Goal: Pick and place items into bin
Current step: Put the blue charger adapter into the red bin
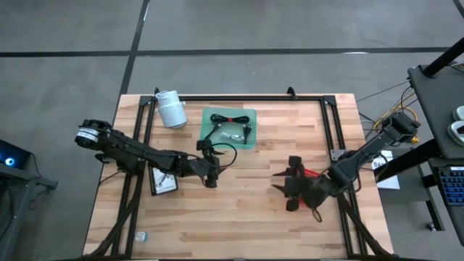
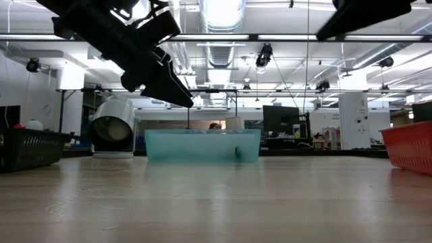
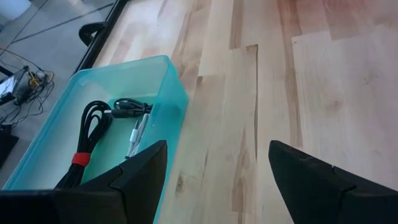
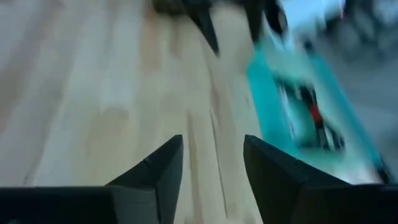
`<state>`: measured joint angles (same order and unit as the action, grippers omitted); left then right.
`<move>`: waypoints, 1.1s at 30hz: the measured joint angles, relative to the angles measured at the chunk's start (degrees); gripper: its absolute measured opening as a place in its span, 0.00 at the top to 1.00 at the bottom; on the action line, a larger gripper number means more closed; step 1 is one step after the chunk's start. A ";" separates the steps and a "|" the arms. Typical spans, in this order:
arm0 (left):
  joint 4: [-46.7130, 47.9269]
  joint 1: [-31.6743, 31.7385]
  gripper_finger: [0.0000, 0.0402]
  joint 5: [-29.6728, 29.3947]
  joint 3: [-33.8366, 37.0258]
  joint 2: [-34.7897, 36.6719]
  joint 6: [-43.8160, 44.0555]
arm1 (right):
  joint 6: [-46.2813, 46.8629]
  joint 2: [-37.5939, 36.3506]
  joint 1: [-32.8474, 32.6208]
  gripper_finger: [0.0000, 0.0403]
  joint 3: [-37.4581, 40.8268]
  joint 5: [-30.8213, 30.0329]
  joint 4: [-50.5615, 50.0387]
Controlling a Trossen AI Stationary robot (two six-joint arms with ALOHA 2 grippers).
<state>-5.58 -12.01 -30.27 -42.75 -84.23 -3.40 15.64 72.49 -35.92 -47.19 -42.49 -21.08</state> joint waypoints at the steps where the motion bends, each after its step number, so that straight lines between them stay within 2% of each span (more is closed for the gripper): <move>1: 0.05 0.02 0.35 0.02 0.03 0.00 0.00 | -4.86 -0.52 0.31 0.62 2.21 0.48 5.73; 5: -0.60 0.00 0.35 0.01 0.03 0.00 0.00 | -22.21 -1.61 2.85 0.65 13.09 5.11 34.27; 8: -1.86 0.00 0.35 0.03 0.05 0.00 0.03 | -31.05 -1.47 6.49 0.67 21.10 13.80 54.74; 11: -1.48 0.00 0.35 0.03 0.03 0.00 -0.02 | -34.04 -1.44 10.97 0.68 26.98 21.84 67.59; 13: -1.08 0.00 0.35 0.03 0.05 0.00 -0.02 | -34.14 -1.54 13.40 0.69 29.45 23.48 72.72; 19: 1.93 -0.13 0.35 1.96 -0.01 0.00 0.15 | -37.52 -1.53 18.15 0.69 31.64 24.05 76.09; 21: 5.26 -0.29 0.35 4.13 -0.44 0.00 3.26 | -39.03 -1.49 18.85 0.69 31.60 24.11 75.91; 26: 19.93 -0.59 0.35 14.17 -4.18 0.24 19.71 | -41.48 -1.38 19.76 0.68 30.21 22.60 73.48; 30: 32.01 -0.87 0.35 24.37 -8.17 0.24 35.87 | -41.59 -1.23 20.16 0.69 29.23 14.76 72.06; 33: 36.54 -1.66 0.35 31.41 -10.14 0.26 45.47 | -42.93 -1.20 20.97 0.70 28.73 10.36 71.94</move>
<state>30.96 -13.67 1.15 -52.89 -83.96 42.07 -27.29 71.29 -14.95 -18.46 -32.13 50.85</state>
